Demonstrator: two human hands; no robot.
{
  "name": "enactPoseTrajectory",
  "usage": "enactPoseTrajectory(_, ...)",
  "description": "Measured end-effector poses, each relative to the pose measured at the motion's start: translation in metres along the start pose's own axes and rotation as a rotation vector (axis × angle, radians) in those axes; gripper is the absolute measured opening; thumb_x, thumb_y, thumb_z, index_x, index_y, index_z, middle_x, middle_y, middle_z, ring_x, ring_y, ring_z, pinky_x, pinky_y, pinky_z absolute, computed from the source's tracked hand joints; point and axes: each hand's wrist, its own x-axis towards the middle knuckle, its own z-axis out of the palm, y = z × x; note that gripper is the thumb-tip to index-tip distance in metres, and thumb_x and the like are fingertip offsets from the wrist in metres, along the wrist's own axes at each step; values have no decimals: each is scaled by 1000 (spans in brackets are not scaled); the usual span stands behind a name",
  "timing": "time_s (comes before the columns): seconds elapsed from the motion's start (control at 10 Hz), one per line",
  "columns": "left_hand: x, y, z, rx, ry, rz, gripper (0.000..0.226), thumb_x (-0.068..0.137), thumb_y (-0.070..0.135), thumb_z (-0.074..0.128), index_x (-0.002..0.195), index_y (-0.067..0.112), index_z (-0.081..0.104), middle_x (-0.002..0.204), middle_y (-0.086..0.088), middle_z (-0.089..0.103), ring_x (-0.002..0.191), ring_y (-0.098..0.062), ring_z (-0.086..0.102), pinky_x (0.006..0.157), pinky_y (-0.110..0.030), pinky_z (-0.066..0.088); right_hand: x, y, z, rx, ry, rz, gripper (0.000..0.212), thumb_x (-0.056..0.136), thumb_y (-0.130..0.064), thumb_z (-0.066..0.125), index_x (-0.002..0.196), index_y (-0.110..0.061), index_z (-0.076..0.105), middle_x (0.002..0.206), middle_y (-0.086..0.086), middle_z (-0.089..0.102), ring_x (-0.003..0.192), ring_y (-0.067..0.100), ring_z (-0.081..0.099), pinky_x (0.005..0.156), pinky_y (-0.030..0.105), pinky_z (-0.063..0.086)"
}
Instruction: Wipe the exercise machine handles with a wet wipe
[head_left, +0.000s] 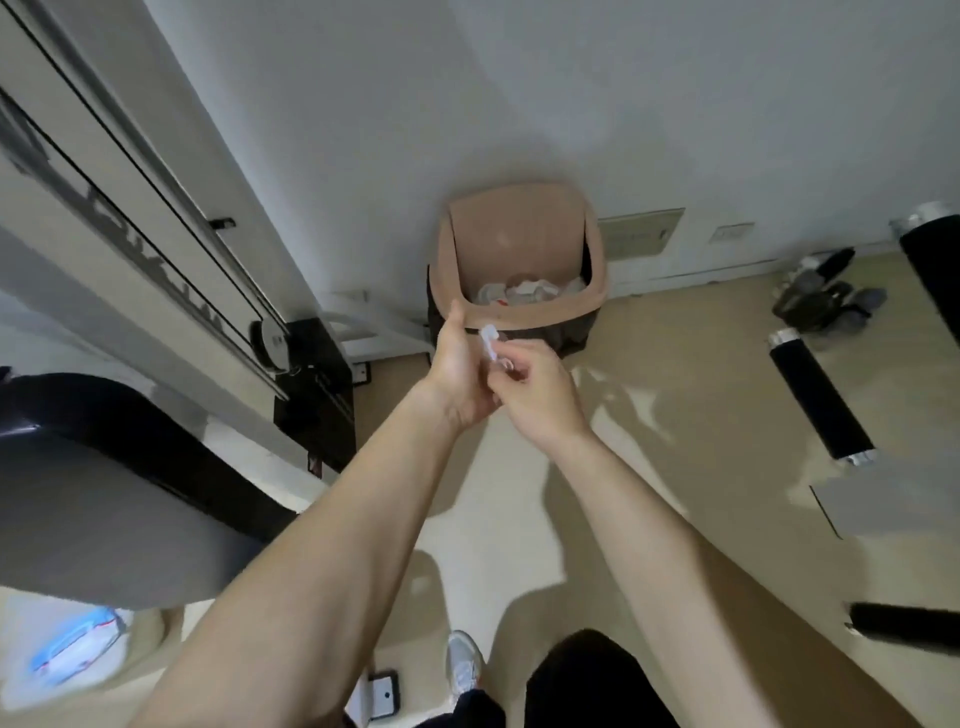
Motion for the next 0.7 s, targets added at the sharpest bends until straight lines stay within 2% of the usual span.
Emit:
enactPoseTrajectory(0.1, 67, 15, -15, 145, -47, -44, 95, 83, 83, 22, 137, 14, 57, 105, -6, 72, 91, -20, 68, 80, -33, 50, 54, 26, 2, 91, 30, 122, 12, 89, -13, 69, 97, -15, 76, 91, -3, 72, 88, 11, 69, 75, 20, 53)
enactPoseTrajectory(0.2, 131, 25, -18, 326, -16, -55, 83, 84, 76, 35, 129, 11, 61, 104, -8, 63, 93, -23, 56, 83, -34, 43, 119, 71, 9, 168, -7, 209, 11, 77, -8, 71, 87, -10, 75, 81, -2, 75, 73, 8, 70, 64, 21, 53)
enactPoseTrajectory(0.3, 207, 29, -22, 721, 153, 109, 40, 100, 43, 47, 115, 10, 64, 99, -7, 65, 93, -24, 63, 86, -37, 53, 187, 125, 22, 99, -7, 220, 12, 73, -13, 76, 85, -13, 75, 77, 0, 75, 73, 16, 69, 66, 31, 54)
enactPoseTrajectory(0.4, 272, 36, -36, 1007, 235, 310, 33, 94, 24, 58, 126, 16, 62, 119, -2, 66, 113, -24, 62, 95, -37, 49, 261, 183, 33, -33, 61, 289, 5, 83, -19, 74, 87, -18, 73, 80, -5, 73, 79, 17, 69, 74, 32, 55)
enactPoseTrajectory(0.5, 320, 56, -44, 1084, 265, 276, 49, 98, 18, 55, 146, 12, 47, 129, -5, 55, 118, -22, 52, 89, -23, 37, 337, 220, 30, -127, 176, 391, 24, 90, -28, 70, 109, -15, 74, 101, 5, 76, 97, 25, 70, 85, 28, 52)
enactPoseTrajectory(0.6, 355, 73, -50, 1164, 257, 438, 35, 95, 5, 52, 128, 0, 63, 123, -17, 64, 112, -34, 61, 88, -31, 50, 401, 232, 20, -195, 202, 484, 53, 97, -27, 61, 145, -11, 49, 140, 14, 58, 128, 32, 54, 92, 28, 40)
enactPoseTrajectory(0.7, 364, 82, -58, 1106, 349, 294, 30, 98, 6, 51, 123, -4, 65, 124, -21, 66, 116, -38, 61, 87, -28, 52, 412, 242, 25, -206, 53, 599, 81, 100, -34, 54, 160, -11, 4, 161, 12, 30, 140, 34, 39, 104, 37, 36)
